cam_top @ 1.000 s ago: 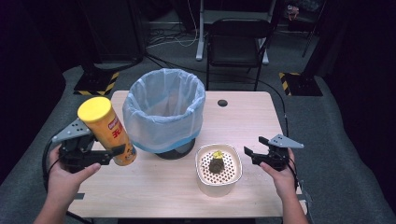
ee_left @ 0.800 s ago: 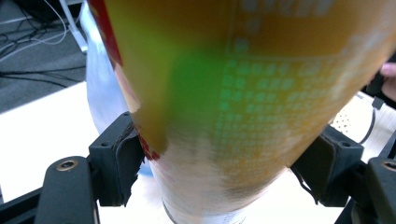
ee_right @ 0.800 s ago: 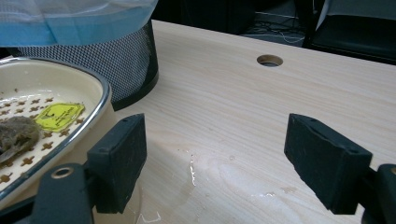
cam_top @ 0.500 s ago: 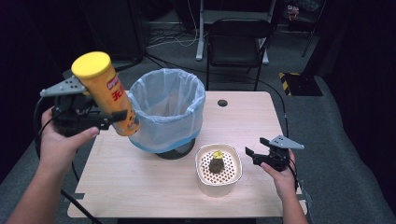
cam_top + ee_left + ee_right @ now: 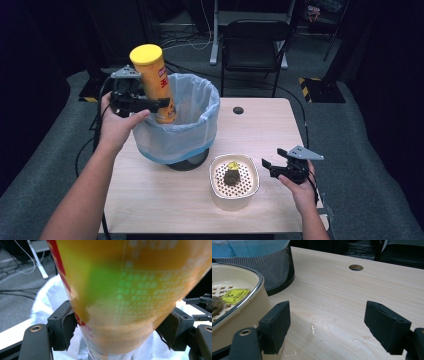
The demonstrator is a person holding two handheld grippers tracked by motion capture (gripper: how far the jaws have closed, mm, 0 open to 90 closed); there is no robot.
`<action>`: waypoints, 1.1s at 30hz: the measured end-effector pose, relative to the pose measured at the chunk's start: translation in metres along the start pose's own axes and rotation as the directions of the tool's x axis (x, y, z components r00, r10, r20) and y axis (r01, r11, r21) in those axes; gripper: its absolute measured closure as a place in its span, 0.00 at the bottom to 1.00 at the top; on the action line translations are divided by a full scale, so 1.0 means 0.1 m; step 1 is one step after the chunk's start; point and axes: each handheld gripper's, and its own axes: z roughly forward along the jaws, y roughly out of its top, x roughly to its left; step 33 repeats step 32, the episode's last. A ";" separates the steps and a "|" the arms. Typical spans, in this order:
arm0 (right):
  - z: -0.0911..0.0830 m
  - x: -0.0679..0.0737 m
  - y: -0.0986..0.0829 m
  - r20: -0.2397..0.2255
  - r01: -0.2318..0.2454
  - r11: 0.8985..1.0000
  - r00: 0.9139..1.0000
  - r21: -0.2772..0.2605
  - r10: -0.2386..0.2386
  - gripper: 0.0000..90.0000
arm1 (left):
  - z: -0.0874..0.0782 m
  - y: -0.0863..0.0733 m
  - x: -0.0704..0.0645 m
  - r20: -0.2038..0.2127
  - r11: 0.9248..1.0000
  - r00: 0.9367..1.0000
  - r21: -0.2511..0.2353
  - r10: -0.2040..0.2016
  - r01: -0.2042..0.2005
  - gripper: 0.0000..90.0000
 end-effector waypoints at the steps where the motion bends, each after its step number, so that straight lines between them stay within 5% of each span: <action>1: 0.00 0.01 0.00 0.001 0.001 1.000 1.000 -0.003 -0.001 0.23 | 0.04 -0.01 0.01 0.000 1.000 1.000 0.006 -0.006 0.006 0.26; 4: -0.01 0.02 0.01 -0.001 0.006 1.000 1.000 -0.007 -0.006 0.23 | 0.14 -0.05 0.03 -0.006 0.999 1.000 0.045 -0.019 0.019 0.25; 9: 0.00 0.02 0.02 -0.003 0.004 1.000 1.000 -0.007 -0.004 0.23 | 0.15 -0.13 0.09 -0.045 0.997 0.997 0.051 -0.060 0.062 0.06; 14: -0.01 0.03 0.02 -0.005 0.006 1.000 1.000 -0.009 -0.006 0.23 | 0.05 -0.24 0.16 -0.047 0.995 0.995 0.046 -0.085 0.087 0.06; 24: 0.00 0.02 0.01 -0.005 0.013 1.000 1.000 0.002 -0.013 0.23 | -0.45 -0.46 0.16 -0.037 0.998 0.997 -0.005 -0.068 0.068 0.12; 28: -0.02 0.01 0.01 0.001 0.009 1.000 1.000 -0.009 -0.009 0.23 | -0.76 -0.75 0.18 -0.041 0.997 0.996 -0.029 -0.076 0.075 0.16; 33: -0.01 -0.02 -0.03 0.026 0.020 1.000 0.999 0.013 -0.021 0.23 | -0.87 -1.12 0.24 -0.081 0.996 0.994 -0.040 -0.078 0.075 0.19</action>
